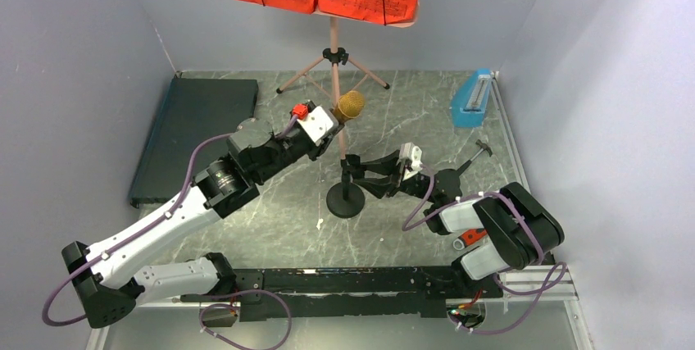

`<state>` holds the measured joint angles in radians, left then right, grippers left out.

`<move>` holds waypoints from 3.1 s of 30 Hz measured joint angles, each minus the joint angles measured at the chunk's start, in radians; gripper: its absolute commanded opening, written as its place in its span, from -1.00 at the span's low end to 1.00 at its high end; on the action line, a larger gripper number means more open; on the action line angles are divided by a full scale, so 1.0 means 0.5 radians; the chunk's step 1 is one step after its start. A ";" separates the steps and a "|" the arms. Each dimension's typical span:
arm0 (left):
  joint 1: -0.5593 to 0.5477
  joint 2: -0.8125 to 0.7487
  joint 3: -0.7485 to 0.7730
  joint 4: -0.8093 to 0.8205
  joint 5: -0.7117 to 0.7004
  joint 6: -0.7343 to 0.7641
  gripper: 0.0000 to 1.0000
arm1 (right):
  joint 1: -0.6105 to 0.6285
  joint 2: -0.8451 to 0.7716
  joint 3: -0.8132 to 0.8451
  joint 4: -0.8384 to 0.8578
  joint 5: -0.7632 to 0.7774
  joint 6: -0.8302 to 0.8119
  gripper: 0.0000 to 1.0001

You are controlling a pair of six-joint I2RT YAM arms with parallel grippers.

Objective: Pack up the instrument practice props

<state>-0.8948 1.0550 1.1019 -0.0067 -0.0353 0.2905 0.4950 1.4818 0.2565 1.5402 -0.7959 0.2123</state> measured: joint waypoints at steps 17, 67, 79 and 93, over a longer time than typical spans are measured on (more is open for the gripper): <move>0.003 -0.029 0.021 -0.087 0.021 -0.021 -0.94 | 0.006 -0.612 0.126 -0.594 0.141 -0.049 0.96; -0.020 0.079 0.285 0.026 -0.678 -1.642 0.30 | 0.560 -0.938 1.034 -2.183 1.197 -0.120 -1.00; 0.007 -0.355 0.014 0.013 -1.266 -0.651 0.85 | 0.504 -1.356 1.035 -2.919 2.037 -0.071 -1.00; 0.170 -0.513 -0.826 0.472 -1.603 -0.050 0.86 | 0.342 -1.281 0.898 -3.790 3.173 0.975 -1.00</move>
<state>-0.8097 0.7982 0.6891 0.2295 -0.8368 0.2657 0.6659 0.8413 0.7055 -0.3546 0.7906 0.6998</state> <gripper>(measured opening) 0.931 0.389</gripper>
